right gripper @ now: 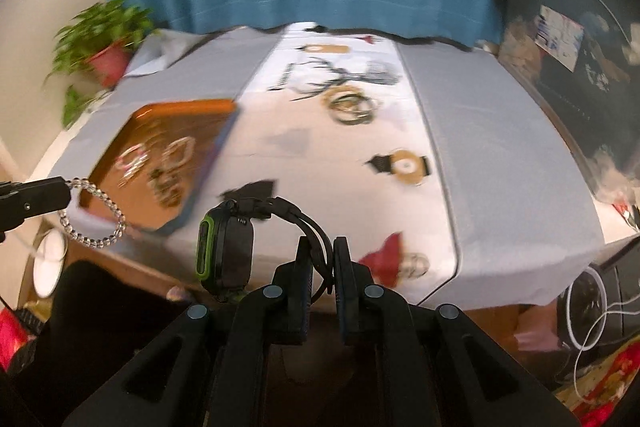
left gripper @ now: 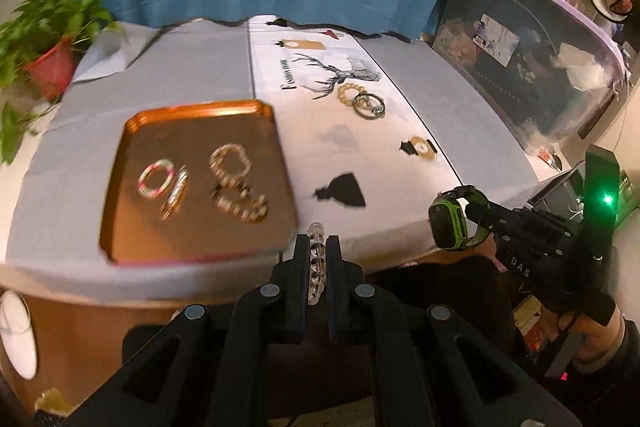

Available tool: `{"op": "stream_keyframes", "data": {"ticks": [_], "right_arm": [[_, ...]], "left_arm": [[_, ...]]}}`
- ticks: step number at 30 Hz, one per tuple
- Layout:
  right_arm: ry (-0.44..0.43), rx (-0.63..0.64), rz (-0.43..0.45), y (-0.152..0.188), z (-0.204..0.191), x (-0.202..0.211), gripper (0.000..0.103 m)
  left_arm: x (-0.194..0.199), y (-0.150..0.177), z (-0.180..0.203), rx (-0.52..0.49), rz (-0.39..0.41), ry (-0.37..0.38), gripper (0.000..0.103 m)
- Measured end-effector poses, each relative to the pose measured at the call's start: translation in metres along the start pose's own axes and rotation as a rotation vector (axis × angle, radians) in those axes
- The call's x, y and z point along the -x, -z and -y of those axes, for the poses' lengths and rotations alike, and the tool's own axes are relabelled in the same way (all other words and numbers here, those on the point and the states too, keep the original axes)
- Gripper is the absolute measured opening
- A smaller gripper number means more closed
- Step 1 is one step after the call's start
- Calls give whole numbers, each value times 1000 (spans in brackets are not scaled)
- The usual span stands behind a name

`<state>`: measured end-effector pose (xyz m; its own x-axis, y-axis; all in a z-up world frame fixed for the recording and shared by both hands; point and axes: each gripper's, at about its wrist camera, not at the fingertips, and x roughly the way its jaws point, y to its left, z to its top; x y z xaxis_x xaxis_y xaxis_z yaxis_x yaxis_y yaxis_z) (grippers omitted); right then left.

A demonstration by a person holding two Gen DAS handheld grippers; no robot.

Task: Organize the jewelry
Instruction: 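Lift the watch and crystal bracelet and carry both over the orange tray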

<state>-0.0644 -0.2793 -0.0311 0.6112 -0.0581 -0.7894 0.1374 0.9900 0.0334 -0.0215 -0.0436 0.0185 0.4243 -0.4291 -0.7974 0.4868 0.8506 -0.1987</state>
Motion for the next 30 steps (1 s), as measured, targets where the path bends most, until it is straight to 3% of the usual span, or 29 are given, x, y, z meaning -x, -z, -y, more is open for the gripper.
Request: {"op": "stream_keyframes", "data": {"ticks": [11, 30], "right_arm": [[-55, 113, -28, 45, -69, 40, 11], [-60, 180, -35, 61, -97, 61, 11]], "left_arm": [[45, 55, -14, 7, 59, -40, 5], [59, 69, -24, 11, 102, -57, 5]]}}
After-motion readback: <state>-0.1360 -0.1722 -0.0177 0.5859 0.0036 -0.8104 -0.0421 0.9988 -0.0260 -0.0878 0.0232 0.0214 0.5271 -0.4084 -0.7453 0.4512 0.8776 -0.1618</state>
